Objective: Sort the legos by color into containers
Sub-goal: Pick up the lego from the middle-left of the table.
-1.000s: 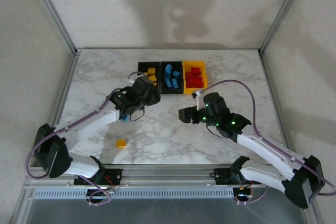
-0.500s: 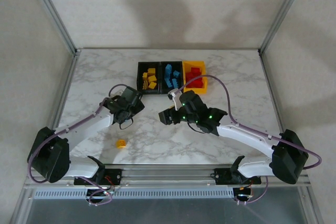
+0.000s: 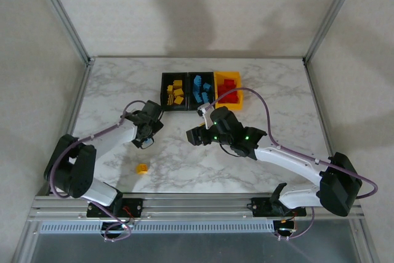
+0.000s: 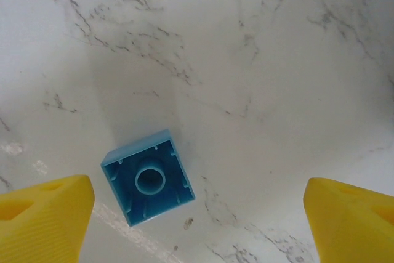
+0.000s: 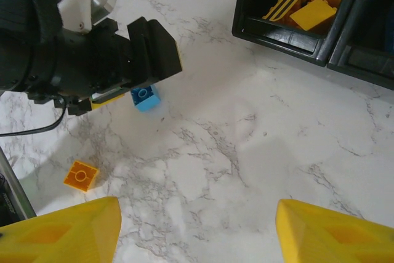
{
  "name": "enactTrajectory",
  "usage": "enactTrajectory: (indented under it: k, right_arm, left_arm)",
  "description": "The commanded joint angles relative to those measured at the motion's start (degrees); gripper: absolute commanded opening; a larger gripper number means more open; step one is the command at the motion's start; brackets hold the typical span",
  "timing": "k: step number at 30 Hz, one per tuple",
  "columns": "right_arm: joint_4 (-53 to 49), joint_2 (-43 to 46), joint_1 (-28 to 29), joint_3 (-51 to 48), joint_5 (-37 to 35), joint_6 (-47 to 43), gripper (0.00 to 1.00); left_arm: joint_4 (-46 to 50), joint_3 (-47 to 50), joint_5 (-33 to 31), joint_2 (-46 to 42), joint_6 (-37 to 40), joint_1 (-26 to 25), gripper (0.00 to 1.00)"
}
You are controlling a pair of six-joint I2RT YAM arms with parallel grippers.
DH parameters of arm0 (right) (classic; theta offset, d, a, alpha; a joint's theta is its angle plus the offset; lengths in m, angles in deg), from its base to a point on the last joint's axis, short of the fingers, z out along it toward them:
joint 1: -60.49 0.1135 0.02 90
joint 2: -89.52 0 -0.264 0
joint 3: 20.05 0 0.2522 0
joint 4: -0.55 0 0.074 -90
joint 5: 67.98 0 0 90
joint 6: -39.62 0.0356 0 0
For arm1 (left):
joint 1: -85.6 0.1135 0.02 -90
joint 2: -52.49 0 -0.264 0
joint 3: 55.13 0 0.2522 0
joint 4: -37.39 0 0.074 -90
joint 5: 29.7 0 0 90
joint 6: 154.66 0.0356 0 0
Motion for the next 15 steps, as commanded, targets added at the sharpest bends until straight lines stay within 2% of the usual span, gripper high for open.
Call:
enactTrajectory:
  k: [1, 6, 8, 12, 15]
  right_arm:
    - [0.4, 0.9, 0.5, 0.5, -1.8, 0.1, 0.67]
    - [0.3, 0.8, 0.5, 0.6, -2.0, 0.2, 0.67]
    - [0.2, 0.9, 0.5, 0.7, -2.1, 0.1, 0.67]
    - [0.0, 0.9, 0.5, 0.7, -2.4, 0.2, 0.67]
    - [0.1, 0.9, 0.5, 0.7, -2.5, 0.2, 0.67]
  left_arm:
    - [0.0, 0.5, 0.2, 2.5, -0.4, 0.6, 0.87]
    - [-1.7, 1.6, 0.3, 5.7, -0.5, 1.1, 0.81]
    - [-2.3, 1.6, 0.4, 6.7, -0.1, 1.2, 0.75]
    - [-2.4, 1.1, 0.8, 7.1, 0.7, 1.4, 0.53]
    - [-2.2, 1.0, 0.9, 6.2, 1.5, 1.4, 0.44]
